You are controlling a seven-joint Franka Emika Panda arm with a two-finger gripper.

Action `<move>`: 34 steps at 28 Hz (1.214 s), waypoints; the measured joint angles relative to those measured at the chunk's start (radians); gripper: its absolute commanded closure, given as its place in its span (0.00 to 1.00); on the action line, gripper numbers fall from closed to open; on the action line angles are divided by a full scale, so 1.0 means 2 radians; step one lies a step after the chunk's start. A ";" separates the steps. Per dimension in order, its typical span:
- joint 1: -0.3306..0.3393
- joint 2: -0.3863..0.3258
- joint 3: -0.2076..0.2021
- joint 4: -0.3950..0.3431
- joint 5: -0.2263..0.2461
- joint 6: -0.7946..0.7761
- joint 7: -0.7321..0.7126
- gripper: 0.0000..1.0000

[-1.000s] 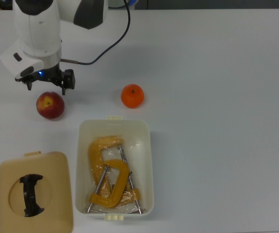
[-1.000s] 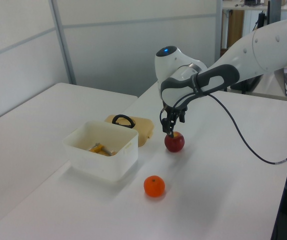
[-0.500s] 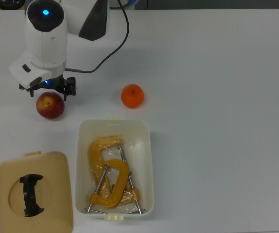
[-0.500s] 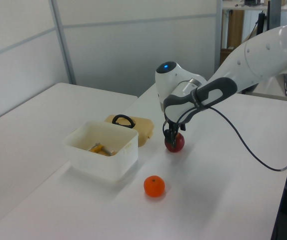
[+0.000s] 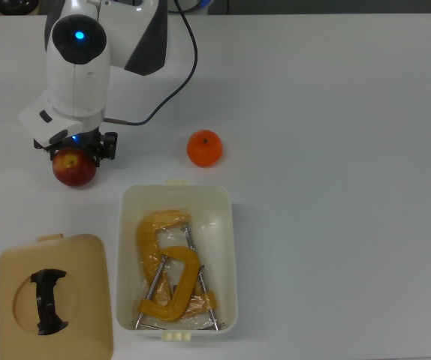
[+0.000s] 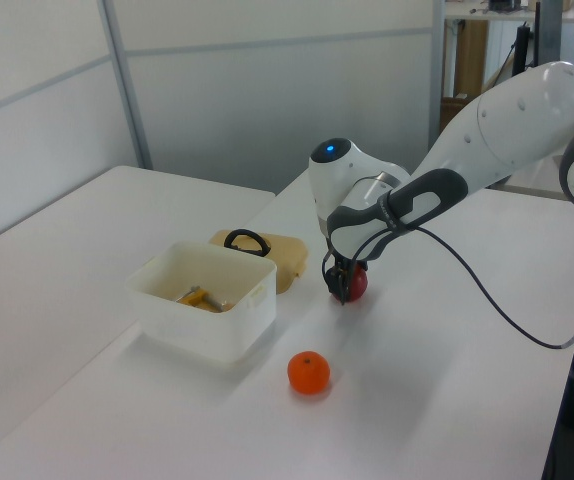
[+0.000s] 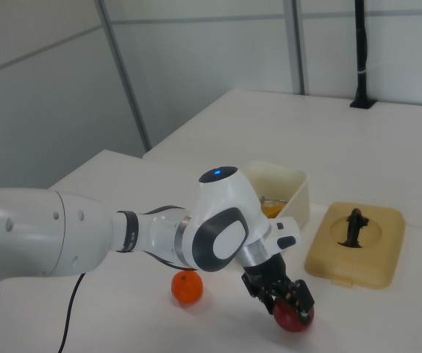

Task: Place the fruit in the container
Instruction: 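Lift the apple and carry it over the white container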

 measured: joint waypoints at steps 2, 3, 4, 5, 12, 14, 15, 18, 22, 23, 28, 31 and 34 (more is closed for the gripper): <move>0.000 0.000 0.000 0.002 0.000 0.003 0.005 1.00; 0.000 -0.001 0.000 0.004 0.000 0.006 0.009 1.00; 0.000 -0.002 0.000 0.007 0.000 0.007 0.012 1.00; -0.001 -0.003 0.000 0.013 0.000 0.008 0.016 1.00; -0.006 -0.021 -0.002 0.055 0.047 0.006 0.022 1.00; -0.007 -0.026 -0.002 0.065 0.059 0.001 0.023 1.00; -0.007 -0.029 -0.002 0.072 0.067 -0.008 0.027 1.00; -0.006 -0.033 -0.001 0.091 0.081 -0.027 0.045 1.00; -0.001 -0.035 0.003 0.117 0.095 -0.040 0.088 1.00; 0.002 -0.035 0.003 0.121 0.097 -0.041 0.099 1.00; 0.032 -0.034 0.005 0.128 0.098 -0.041 0.147 1.00; 0.054 -0.033 0.005 0.128 0.098 -0.041 0.175 1.00; 0.072 -0.030 0.005 0.133 0.098 -0.041 0.200 1.00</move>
